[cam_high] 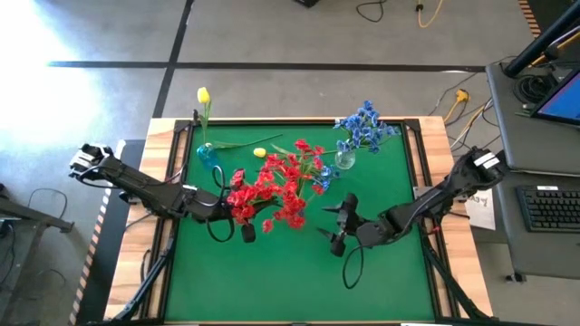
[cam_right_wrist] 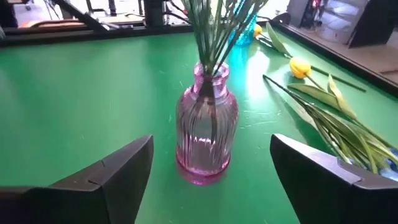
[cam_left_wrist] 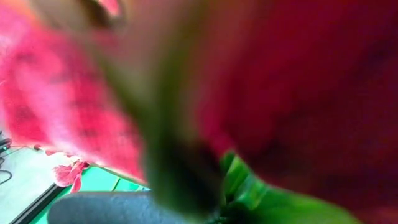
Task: Sort flowers into vase by color
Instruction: Put the red flowers into the purple vase
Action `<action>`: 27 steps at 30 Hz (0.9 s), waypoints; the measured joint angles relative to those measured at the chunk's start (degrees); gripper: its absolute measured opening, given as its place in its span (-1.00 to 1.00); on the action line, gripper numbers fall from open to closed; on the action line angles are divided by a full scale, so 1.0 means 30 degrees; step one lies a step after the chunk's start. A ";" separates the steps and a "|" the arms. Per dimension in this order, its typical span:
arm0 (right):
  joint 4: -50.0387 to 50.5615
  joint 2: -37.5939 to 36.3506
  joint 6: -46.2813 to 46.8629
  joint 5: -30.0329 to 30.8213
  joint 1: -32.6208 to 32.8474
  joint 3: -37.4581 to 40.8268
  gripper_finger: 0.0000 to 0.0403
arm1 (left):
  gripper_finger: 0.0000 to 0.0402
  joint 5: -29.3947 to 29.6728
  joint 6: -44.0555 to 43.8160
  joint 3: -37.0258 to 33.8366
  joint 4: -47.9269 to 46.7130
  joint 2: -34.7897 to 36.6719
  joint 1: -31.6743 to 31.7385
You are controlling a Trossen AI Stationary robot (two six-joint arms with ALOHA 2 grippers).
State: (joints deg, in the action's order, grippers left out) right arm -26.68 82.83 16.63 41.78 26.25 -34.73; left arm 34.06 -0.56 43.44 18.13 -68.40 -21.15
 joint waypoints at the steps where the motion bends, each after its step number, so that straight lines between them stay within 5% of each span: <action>1: -0.0822 0.0309 -0.0300 0.0014 -0.0070 0.0247 0.59 | -1.00 0.0000 0.0000 0.0000 0.0050 0.0000 0.0000; 8: -0.5992 0.3920 -0.2531 -0.0157 -0.1182 0.0383 0.62 | -1.00 0.0000 0.0015 0.0000 0.0736 -0.0627 0.0022; 18: -1.2108 0.7879 -0.2522 -0.3120 -0.2916 0.0241 0.62 | -1.00 0.0000 -0.0051 0.0000 0.0794 -0.1158 0.0051; 27: -1.2936 0.9746 -0.3284 -0.4130 -0.3764 -0.1043 0.62 | -1.00 0.0003 -0.0121 0.0000 0.0773 -0.1229 0.0083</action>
State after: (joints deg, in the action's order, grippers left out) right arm -65.49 112.06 6.77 29.39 14.96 -37.86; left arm 34.07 -0.92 43.44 20.45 -72.09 -20.90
